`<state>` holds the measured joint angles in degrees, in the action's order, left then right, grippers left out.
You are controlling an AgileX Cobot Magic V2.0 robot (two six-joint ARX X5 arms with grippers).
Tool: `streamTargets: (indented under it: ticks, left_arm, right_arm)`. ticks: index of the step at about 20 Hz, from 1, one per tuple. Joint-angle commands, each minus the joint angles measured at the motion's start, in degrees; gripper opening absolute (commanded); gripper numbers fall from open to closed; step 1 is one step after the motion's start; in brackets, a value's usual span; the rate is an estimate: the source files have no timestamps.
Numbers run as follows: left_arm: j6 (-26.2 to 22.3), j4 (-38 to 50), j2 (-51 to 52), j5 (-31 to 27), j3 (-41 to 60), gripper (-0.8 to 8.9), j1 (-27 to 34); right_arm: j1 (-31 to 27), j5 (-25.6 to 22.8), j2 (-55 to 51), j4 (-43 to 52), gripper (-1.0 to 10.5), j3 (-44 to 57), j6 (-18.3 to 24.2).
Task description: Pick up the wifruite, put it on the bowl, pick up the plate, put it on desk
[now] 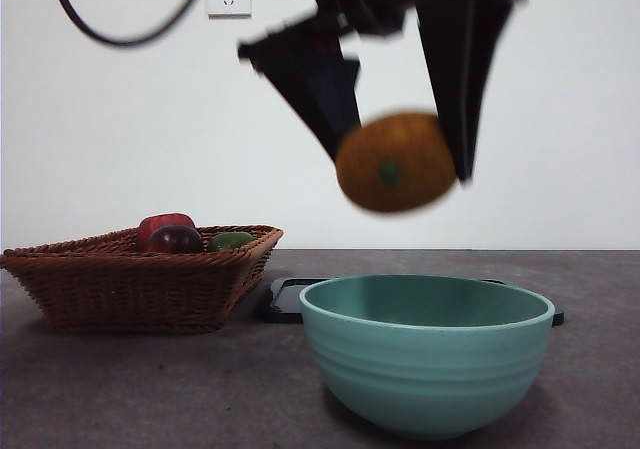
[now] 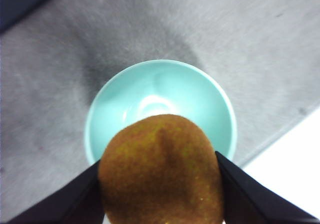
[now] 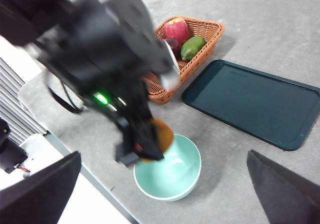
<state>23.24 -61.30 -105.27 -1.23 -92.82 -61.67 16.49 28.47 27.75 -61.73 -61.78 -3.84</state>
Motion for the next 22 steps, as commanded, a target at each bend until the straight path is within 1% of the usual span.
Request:
streamTargets:
  ticks: [1, 6, 9, 22]
  left_arm:
    - [0.15, 0.72, -4.28, 0.02, -0.72, 1.54, -1.03]
    - [1.07, 1.40, -10.29, 0.09, -0.72, 1.54, -1.03]
    - [1.07, 2.12, -11.67, 0.09, -0.72, 1.54, -0.98]
    - [0.68, 2.64, -12.00, 0.13, -0.72, 1.55, -0.85]
  right_arm:
    - [0.26, 0.00, 0.22, 0.37, 6.6, -0.92, -0.20]
    - [0.24, 0.00, 0.22, 0.35, 6.6, -0.92, -0.20]
    - [0.24, 0.00, 0.22, 0.35, 6.6, -0.92, -0.20]
    - [0.26, 0.00, 0.22, 0.35, 6.6, -0.92, -0.22]
